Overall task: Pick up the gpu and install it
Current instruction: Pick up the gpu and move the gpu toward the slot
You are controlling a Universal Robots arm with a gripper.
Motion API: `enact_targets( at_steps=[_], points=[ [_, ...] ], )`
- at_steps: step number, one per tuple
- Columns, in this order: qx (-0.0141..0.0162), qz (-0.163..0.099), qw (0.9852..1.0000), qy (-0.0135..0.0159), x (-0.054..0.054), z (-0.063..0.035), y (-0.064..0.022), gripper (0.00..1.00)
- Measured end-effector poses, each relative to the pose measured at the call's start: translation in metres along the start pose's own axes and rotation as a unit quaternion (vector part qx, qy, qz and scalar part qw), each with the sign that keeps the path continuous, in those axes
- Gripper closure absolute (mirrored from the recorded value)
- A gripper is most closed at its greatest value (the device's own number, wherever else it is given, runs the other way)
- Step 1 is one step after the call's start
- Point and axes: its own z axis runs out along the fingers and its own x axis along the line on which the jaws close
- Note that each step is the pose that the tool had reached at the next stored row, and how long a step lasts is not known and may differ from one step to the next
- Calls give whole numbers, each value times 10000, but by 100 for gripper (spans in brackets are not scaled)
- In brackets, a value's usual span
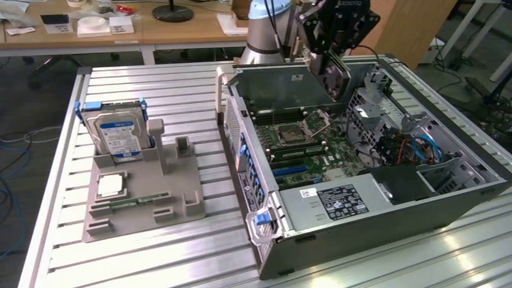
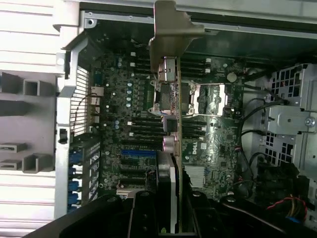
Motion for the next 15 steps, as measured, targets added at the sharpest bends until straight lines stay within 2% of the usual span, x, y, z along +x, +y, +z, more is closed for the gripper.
enact_targets(
  at_steps=[4,10,15],
  points=[
    [1,9,10000,-8,-136,15,-5,72],
    [3,62,10000,-18,-270,37,-6,72],
    [5,92,9999,-48,-381,59,-8,72]
  ],
)
